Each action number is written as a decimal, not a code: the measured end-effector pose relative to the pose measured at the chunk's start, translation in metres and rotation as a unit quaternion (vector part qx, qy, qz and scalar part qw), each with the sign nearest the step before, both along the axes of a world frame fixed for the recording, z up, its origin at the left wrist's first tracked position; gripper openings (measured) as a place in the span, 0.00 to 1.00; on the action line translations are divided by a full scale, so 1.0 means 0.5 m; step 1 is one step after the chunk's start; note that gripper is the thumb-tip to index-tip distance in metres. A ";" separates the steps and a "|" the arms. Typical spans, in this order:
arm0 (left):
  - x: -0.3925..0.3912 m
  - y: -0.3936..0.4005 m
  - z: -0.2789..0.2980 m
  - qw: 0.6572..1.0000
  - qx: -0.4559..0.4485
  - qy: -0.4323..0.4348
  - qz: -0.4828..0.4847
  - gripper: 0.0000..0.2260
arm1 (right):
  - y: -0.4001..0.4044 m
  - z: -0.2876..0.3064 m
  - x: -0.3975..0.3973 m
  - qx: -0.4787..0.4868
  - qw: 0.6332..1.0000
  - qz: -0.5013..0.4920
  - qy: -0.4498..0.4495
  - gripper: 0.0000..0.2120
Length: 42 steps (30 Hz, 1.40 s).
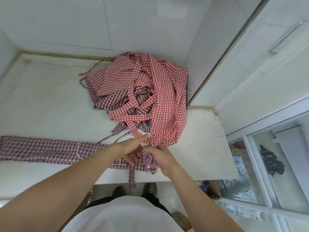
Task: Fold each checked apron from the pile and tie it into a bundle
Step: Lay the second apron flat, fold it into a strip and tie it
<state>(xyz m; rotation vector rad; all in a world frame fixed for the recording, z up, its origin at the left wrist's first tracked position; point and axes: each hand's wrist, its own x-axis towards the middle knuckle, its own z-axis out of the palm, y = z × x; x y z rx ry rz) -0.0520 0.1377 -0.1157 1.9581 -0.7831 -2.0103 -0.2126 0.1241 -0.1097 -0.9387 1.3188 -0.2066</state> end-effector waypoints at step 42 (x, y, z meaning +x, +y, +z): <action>0.106 0.043 -0.052 0.882 -0.234 -0.287 -0.292 0.20 | -0.008 -0.038 -0.030 -0.033 0.990 -0.057 -0.123 0.11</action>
